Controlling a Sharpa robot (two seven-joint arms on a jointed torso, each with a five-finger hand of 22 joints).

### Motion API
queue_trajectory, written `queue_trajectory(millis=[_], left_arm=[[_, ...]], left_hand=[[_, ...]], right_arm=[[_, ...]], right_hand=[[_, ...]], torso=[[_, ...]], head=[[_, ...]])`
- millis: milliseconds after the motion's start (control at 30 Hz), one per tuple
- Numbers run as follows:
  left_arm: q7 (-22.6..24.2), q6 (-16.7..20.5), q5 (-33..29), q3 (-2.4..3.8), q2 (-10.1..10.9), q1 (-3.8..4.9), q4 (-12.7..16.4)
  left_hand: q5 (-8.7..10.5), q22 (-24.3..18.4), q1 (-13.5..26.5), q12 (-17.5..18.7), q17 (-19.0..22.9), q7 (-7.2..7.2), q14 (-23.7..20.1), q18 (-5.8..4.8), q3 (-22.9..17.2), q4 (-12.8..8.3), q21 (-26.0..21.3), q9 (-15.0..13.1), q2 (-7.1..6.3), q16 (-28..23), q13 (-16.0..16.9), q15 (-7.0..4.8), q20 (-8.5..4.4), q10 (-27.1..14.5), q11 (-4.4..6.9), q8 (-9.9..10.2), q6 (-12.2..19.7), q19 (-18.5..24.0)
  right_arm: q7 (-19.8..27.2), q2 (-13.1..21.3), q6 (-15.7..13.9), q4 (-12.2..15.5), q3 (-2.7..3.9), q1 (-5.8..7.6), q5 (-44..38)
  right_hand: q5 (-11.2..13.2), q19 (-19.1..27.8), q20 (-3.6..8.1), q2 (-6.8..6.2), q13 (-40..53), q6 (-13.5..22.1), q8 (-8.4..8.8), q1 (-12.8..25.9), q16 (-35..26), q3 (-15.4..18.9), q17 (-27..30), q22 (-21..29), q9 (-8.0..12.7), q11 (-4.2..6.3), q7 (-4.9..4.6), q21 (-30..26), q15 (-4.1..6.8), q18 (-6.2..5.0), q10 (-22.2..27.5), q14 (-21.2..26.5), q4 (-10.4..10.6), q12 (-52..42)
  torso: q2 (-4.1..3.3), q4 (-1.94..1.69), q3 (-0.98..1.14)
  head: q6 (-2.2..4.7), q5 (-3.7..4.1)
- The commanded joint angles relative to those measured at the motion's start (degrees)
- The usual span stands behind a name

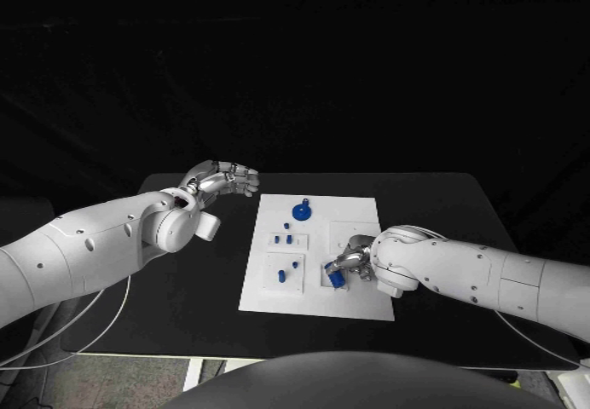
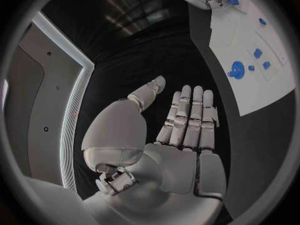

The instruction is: Assemble the parts on the task board

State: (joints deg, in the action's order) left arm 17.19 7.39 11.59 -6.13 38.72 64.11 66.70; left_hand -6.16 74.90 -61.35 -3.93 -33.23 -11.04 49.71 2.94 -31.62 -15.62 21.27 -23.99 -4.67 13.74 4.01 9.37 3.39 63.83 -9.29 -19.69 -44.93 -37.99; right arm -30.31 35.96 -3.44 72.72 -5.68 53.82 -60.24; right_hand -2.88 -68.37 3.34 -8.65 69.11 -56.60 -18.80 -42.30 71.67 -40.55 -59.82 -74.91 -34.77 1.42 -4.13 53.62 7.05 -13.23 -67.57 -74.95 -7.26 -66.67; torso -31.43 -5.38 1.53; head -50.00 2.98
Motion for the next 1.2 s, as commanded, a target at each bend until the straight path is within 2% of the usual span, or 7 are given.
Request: queue_trajectory(millis=[33, 400, 600, 767, 900, 1100, 1200], left_arm=[[0.6, -0.8, -0.4, 0.04, 0.0, 0.02, 0.1], [0.6, -0.9, -0.4, 0.04, 0.0, 0.02, 0.1], [0.6, -1.0, -0.4, 0.04, 0.0, 0.02, 0.1], [0.5, -1.0, -0.4, 0.04, 0.1, 0.02, 0.1], [0.4, -1.0, -0.4, 0.04, 0.1, 0.03, 0.1], [0.4, -1.0, -0.4, 0.04, 0.1, 0.03, 0.1], [0.4, -1.1, -0.4, 0.04, 0.2, 0.03, 0.1]], left_hand=[[-0.06, 1.2, 0.4, -0.1, 0.1, 0.12, 0.1, 0.85, 0.2, 0.2, -0.3, 0.1, -0.04, -0.3, 0.0, 0.12, 0.31, -0.3, 0.13, -0.2, 0.4, 0.0], [-0.06, 1.2, 0.5, -0.1, 0.1, 0.11, 0.2, 0.86, 0.3, 0.2, -0.3, 0.1, -0.03, -0.2, 0.0, 0.12, 0.30, -0.3, 0.13, -0.2, 0.4, -0.1], [-0.06, 1.2, 0.5, -0.1, 0.1, 0.11, 0.2, 0.86, 0.3, 0.2, -0.3, 0.1, -0.02, -0.2, 0.0, 0.12, 0.30, -0.3, 0.13, -0.2, 0.4, -0.1], [-0.06, 1.2, 0.5, -0.1, 0.1, 0.11, 0.2, 0.86, 0.3, 0.2, -0.3, 0.1, -0.02, -0.2, 0.0, 0.12, 0.30, -0.3, 0.13, -0.2, 0.4, -0.1], [-0.05, 1.2, 0.5, -0.1, 0.1, 0.11, 0.2, 0.86, 0.3, 0.2, -0.3, 0.1, -0.03, -0.2, 0.0, 0.12, 0.30, -0.3, 0.13, -0.2, 0.4, -0.1], [-0.04, 1.2, 0.6, -0.1, 0.1, 0.11, 0.2, 0.86, 0.3, 0.2, -0.3, 0.1, -0.04, -0.3, 0.0, 0.12, 0.30, -0.3, 0.13, -0.2, 0.4, -0.1], [-0.04, 1.2, 0.6, -0.1, 0.1, 0.11, 0.2, 0.86, 0.3, 0.2, -0.3, 0.1, -0.04, -0.3, 0.0, 0.12, 0.30, -0.3, 0.13, -0.2, 0.4, -0.1]], right_arm=[[0.4, -0.2, 1.2, 0.1, -0.03, -0.12, -1.2], [0.5, -0.8, -0.1, -0.4, -0.03, -0.33, -1.9], [0.4, -1.1, 0.0, -0.6, -0.03, -0.33, -1.9], [0.3, -1.0, 0.0, -0.7, -0.03, -0.33, -1.9], [0.1, -0.9, 0.5, -0.5, -0.03, -0.33, -2.1], [0.1, -0.7, 1.1, -0.1, -0.03, -0.33, -2.2], [0.5, -0.4, 0.9, 0.4, -0.03, -0.33, -2.2]], right_hand=[[0.1, 0.3, 0.18, 0.06, 0.0, -1.2, 0.24, 0.6, -0.4, 0.3, -0.1, -1.0, 0.1, -0.06, -0.88, 0.1, 0.38, -1.77, 0.5, 0.0, 0.1, 0.1], [0.1, 0.3, 0.17, 0.01, 0.0, -1.3, 0.26, 1.1, -0.4, 0.5, -0.1, -1.0, 0.0, -0.04, -0.85, 0.1, 0.40, -1.77, 0.4, 0.0, 0.3, 0.2], [0.1, 0.3, 0.14, -0.24, 0.0, -1.4, 0.41, 2.6, -0.5, 1.4, -0.2, -0.9, -0.1, -0.02, -0.83, 0.1, 0.43, -1.77, 0.5, 0.1, 1.0, 0.3], [0.1, 0.6, 0.27, 0.49, 0.1, -1.4, 0.65, 5.3, -0.5, 4.6, -0.4, -1.0, -0.3, 0.04, -0.78, 0.0, 0.49, -1.77, 0.6, 0.2, 1.1, 0.6], [0.1, 0.7, 0.40, 0.93, 0.2, -1.4, 0.78, 6.4, -0.6, 5.7, -0.5, -1.0, -0.3, 0.09, -0.73, -0.1, 0.54, -1.77, 0.7, 0.2, 1.3, 0.7], [0.1, 0.9, 0.53, 0.22, 0.1, -1.3, 0.99, 8.3, -0.6, 7.6, -0.6, -1.0, -0.4, 0.12, -0.70, -0.2, 0.59, -1.77, 1.0, 0.3, 1.4, 1.0], [0.0, 1.1, 0.73, 0.27, 0.2, -1.3, 1.10, 9.1, -0.7, 8.9, -0.8, -1.0, -0.5, 0.19, -0.64, -0.2, 0.66, -1.77, 1.1, 0.4, 0.8, 1.1]], torso=[[-0.03, 0.04, -0.01], [-0.02, 0.01, 0.03], [-0.03, 0.01, 0.02], [-0.06, 0.03, 0.05], [-0.03, 0.08, 0.03], [-0.03, 0.08, 0.07], [-0.03, 0.08, 0.08]], head=[[0.00, -0.11], [0.00, -0.18], [0.00, -0.14], [0.00, -0.11], [0.00, -0.10], [0.00, -0.11], [0.00, -0.08]])
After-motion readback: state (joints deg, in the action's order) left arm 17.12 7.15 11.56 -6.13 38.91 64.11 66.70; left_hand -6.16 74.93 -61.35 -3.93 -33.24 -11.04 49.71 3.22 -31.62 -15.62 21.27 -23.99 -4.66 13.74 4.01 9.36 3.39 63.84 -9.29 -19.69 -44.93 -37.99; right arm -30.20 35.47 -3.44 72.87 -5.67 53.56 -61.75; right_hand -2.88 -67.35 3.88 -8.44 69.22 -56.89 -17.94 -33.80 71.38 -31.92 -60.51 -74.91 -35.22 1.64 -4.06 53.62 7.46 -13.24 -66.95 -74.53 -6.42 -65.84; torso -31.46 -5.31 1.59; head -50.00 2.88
